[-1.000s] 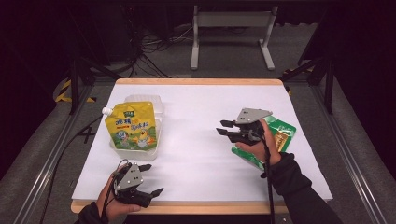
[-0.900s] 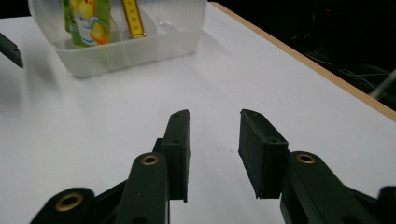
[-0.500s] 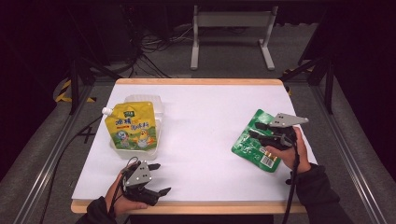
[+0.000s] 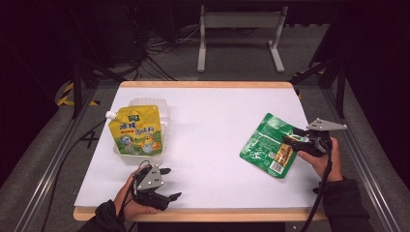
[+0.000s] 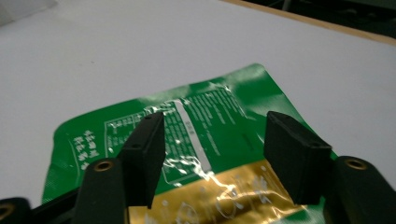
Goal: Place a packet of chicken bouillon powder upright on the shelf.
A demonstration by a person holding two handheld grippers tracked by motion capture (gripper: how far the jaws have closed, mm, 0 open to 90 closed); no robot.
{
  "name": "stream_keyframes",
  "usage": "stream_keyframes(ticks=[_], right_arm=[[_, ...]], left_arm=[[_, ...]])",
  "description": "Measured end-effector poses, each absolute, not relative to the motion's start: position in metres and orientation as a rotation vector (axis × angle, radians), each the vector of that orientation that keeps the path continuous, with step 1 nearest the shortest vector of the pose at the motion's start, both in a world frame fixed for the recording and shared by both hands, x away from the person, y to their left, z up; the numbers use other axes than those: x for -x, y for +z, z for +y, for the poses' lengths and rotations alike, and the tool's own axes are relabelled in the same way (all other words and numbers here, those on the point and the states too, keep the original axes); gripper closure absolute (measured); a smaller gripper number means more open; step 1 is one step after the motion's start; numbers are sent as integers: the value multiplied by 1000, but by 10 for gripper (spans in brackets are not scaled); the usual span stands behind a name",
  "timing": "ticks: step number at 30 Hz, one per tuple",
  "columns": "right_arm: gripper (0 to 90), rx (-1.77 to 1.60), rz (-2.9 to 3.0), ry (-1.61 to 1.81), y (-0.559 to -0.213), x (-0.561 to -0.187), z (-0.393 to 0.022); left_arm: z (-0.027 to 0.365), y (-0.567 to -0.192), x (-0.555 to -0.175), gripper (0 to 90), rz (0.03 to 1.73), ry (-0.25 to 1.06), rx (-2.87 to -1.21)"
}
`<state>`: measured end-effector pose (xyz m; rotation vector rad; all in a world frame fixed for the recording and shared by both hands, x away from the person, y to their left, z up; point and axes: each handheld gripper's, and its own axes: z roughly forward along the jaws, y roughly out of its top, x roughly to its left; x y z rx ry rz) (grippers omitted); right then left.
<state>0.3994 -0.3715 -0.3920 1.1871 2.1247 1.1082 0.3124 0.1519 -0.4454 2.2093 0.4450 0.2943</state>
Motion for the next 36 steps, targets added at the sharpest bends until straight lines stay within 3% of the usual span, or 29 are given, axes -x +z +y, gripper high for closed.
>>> stream_keyframes(ticks=[10, 36], right_arm=[[232, -1381, 2105, 1054, -412, -411, -402], [105, -1643, 2040, 1137, -438, -431, -418]], left_arm=[[150, -446, -313, 152, 429, 300, -2221], [143, -447, -315, 139, 395, 279, -2236]])
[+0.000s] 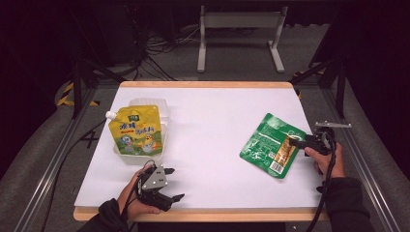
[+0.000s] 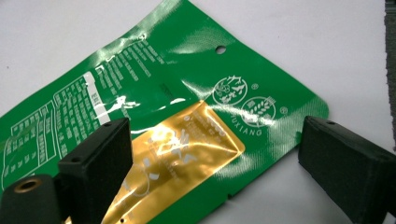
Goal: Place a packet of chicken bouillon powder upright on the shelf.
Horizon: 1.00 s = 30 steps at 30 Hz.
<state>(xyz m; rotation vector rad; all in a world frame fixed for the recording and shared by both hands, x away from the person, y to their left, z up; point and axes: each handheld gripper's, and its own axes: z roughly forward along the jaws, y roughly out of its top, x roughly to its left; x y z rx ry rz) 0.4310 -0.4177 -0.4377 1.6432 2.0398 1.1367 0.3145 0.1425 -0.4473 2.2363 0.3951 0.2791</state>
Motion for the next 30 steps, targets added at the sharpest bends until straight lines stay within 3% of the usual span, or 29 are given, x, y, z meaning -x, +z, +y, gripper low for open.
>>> stream_keyframes(ticks=[30], right_arm=[[93, -1817, 1921, 1457, -443, -445, -429]], left_arm=[[133, -448, -317, 141, 379, 251, -2251]])
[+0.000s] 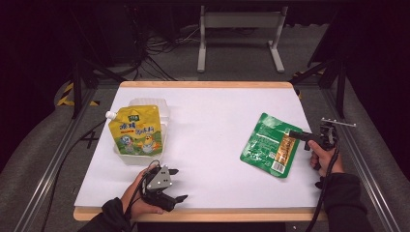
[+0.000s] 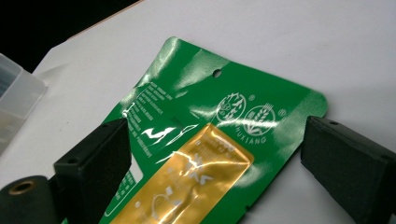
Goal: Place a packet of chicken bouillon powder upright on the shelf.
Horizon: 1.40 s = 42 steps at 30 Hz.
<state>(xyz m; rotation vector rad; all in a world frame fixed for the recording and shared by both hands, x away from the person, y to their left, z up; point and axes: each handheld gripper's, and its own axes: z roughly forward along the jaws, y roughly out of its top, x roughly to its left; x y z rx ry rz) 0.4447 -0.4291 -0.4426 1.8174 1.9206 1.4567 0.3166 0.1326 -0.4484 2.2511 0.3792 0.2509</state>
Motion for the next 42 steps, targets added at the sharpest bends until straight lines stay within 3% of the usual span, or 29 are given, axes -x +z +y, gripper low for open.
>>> stream_keyframes(ticks=[10, 22, 29, 35, 42], right_arm=[[93, -1749, 2018, 1286, -437, -444, -412], [68, -1797, 2005, 1395, -439, -440, -415], [68, -1788, 2053, 1437, -440, -437, -409], [71, -1769, 2093, 1445, -440, -436, -403], [139, -1757, 2169, 1472, -440, -433, -390]], left_arm=[[106, -446, -333, 141, 396, 245, -2233], [36, -444, -358, 178, 292, 195, -2302], [-11, -450, -376, 258, 290, 171, -2351], [-24, -452, -386, 342, 315, 113, -2316], [-26, -452, -389, 417, 329, 116, -2299]])
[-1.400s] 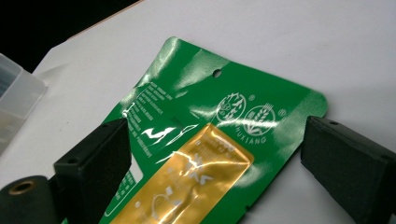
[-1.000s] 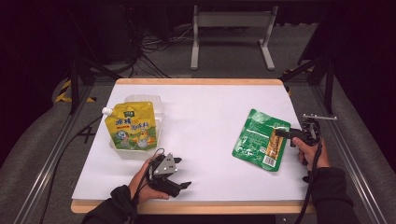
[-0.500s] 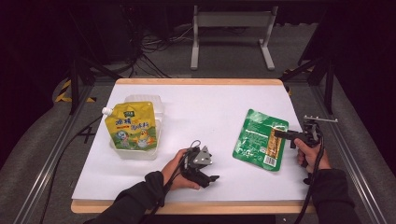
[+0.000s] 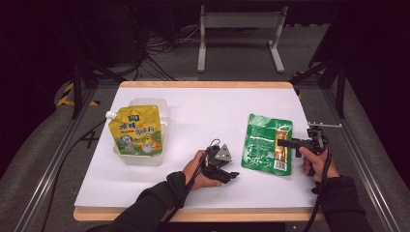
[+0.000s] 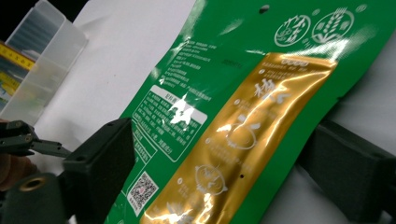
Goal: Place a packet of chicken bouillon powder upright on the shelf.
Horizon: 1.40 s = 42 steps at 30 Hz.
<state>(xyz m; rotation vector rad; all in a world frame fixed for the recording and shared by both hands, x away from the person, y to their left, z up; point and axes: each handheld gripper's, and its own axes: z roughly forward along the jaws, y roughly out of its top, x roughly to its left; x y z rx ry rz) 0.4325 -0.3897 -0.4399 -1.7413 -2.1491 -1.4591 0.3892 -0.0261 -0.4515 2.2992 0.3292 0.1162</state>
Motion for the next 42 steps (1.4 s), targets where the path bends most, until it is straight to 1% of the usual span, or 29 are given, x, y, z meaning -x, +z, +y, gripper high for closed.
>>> stream_keyframes(ticks=[1, 2, 4, 5, 6, 7, 9, 11, 14, 15, 22, 24, 25, 33, 42], right_arm=[[142, 1741, -2143, -1457, -440, -433, -388], [185, 1719, -2151, -1445, -439, -432, -386], [195, 1706, -2153, -1441, -440, -432, -385], [226, 1698, -2160, -1444, -440, -431, -385], [296, 1690, -2167, -1437, -440, -431, -383], [345, 1674, -2186, -1431, -441, -431, -383], [488, 1665, -2197, -1417, -442, -431, -382], [603, 1654, -2222, -1395, -443, -430, -380], [740, 1672, -2243, -1379, -444, -430, -379], [758, 1664, -2258, -1369, -445, -430, -379], [850, 1631, -2304, -1370, -444, -429, -375], [894, 1615, -2322, -1385, -443, -428, -373], [900, 1599, -2335, -1398, -442, -427, -372], [900, 1527, -2426, -1466, -436, -420, -367], [900, 1417, -2496, -1593, -425, -409, -361]], left_arm=[[-26, -451, -389, 429, 336, 107, -2295], [-25, -451, -389, 425, 335, 102, -2299], [-25, -451, -388, 424, 330, 101, -2299], [-25, -451, -388, 422, 330, 106, -2300], [-25, -451, -388, 413, 332, 109, -2298], [-25, -451, -389, 404, 332, 112, -2291], [-24, -450, -389, 395, 332, 109, -2292], [-22, -449, -389, 383, 346, 106, -2291], [-18, -448, -390, 378, 343, 110, -2281], [-17, -447, -390, 377, 355, 108, -2278], [-11, -446, -395, 341, 382, 102, -2255], [-9, -445, -397, 316, 395, 106, -2248], [-8, -446, -398, 301, 410, 103, -2240], [-6, -446, -409, 223, 510, 54, -2187], [-5, -450, -415, 204, 560, 29, -2171]])
